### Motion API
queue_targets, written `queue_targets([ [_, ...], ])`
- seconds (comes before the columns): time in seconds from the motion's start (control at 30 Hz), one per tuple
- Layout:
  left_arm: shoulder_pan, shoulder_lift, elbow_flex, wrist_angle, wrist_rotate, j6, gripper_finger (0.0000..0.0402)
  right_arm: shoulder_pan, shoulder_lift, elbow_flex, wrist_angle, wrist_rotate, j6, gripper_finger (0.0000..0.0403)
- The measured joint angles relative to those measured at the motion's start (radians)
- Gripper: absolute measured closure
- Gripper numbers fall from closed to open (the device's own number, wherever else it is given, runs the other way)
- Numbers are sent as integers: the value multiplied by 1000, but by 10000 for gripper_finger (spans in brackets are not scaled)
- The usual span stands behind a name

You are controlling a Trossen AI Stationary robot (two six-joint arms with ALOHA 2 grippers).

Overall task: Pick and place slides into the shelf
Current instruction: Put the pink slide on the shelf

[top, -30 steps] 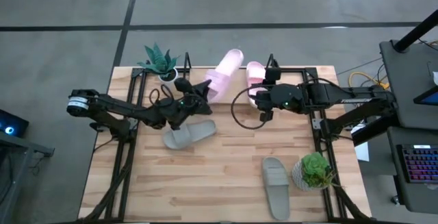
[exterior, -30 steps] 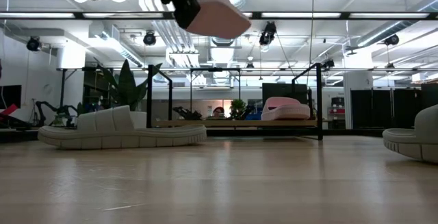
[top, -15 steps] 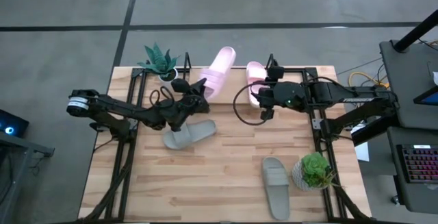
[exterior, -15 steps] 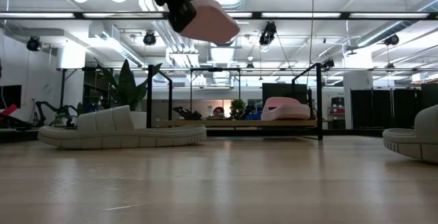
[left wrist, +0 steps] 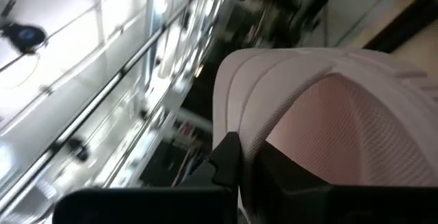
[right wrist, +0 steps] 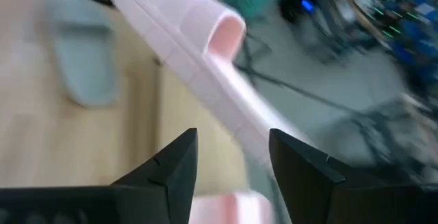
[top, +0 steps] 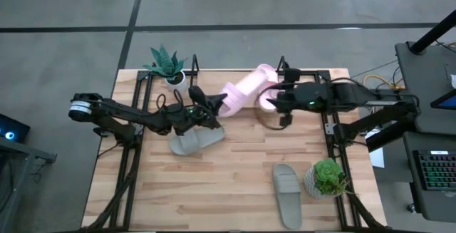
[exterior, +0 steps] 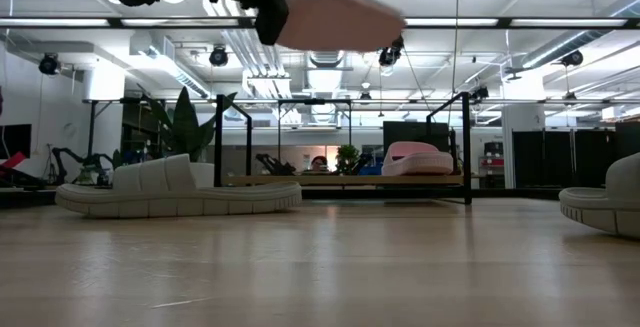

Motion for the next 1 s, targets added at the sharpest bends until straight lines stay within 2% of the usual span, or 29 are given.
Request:
queue_targets([
  [0.1, 22, -39, -18, -16, 151, -93, 402, 0, -75, 0, 2, -192, 13, 231],
  [0.2, 64, -85, -46, -25, 368, -217, 402, 1, -152, -5, 10, -366, 8, 232],
  [0.33, 127, -133, -60, -28, 621, -373, 402, 1, -229, -25, 29, -443, -36, 234],
  [0.4, 152, -141, -63, -31, 688, -420, 402, 1, -250, -32, 37, -452, -57, 232],
  [0.53, 166, -138, -63, -37, 707, -433, 402, 2, -244, -34, 20, -453, -89, 231],
  [0.77, 165, -139, -63, -34, 721, -434, 402, 30, -155, -36, 6, -438, -190, 231],
  [0.93, 165, -139, -63, -50, 719, -434, 402, 47, -100, -18, 7, -303, -221, 231],
  [1.0, 165, -139, -63, -59, 729, -434, 402, 49, -88, -12, 8, -288, -238, 231],
])
